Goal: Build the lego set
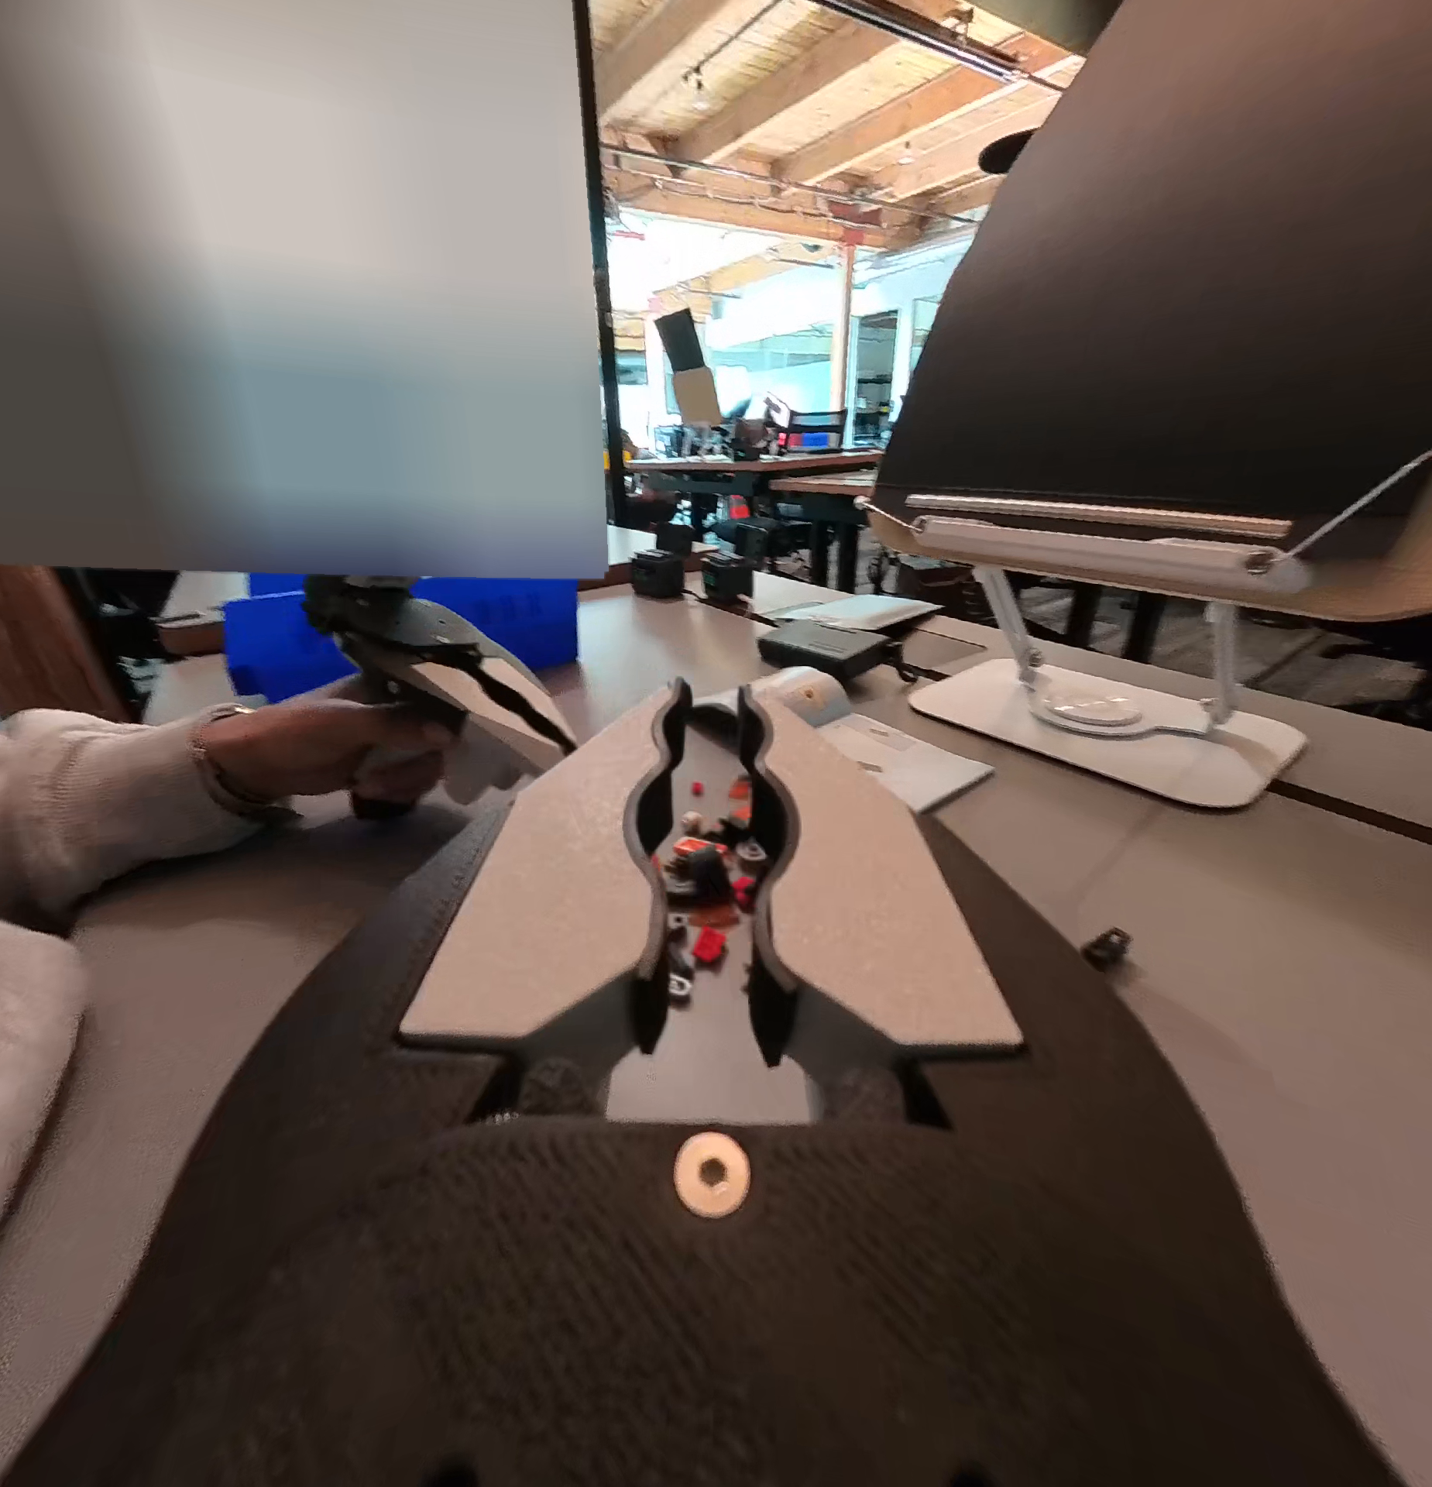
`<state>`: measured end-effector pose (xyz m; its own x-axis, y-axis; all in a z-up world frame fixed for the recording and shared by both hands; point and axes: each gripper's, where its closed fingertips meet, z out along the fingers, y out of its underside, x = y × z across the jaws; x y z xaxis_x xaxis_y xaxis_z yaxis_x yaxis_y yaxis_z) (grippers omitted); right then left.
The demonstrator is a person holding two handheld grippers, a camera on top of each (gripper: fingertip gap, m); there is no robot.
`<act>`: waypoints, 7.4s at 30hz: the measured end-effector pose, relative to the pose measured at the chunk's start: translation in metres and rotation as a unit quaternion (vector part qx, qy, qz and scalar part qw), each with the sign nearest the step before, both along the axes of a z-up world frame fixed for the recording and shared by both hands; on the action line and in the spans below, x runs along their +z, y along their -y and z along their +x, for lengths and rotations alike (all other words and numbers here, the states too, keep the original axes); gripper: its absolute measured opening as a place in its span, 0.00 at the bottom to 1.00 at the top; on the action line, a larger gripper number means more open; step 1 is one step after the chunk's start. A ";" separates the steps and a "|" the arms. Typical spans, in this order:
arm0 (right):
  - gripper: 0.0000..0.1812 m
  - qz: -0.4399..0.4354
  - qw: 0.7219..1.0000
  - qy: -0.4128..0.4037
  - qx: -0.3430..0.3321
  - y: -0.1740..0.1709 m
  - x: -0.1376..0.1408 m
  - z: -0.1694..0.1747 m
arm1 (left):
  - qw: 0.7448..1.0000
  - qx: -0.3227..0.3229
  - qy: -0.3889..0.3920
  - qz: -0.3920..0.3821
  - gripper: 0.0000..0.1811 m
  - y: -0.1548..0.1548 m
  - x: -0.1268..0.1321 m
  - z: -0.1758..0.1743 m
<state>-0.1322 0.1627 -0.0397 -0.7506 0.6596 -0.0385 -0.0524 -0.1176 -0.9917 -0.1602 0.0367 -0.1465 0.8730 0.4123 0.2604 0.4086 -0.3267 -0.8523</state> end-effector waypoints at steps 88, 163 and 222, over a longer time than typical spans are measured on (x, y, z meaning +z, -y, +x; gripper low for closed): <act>0.00 0.252 0.967 -0.022 0.007 0.058 -0.062 0.010 | 0.999 0.008 -0.024 0.036 0.09 -0.002 0.012 -0.002; 0.10 0.261 0.937 0.191 0.130 0.119 -0.119 0.015 | 0.985 -0.028 0.113 0.130 0.09 -0.004 0.025 0.008; 0.09 0.338 0.916 0.215 0.022 0.112 -0.144 0.014 | 0.999 -0.028 0.029 0.034 0.04 -0.008 0.005 0.014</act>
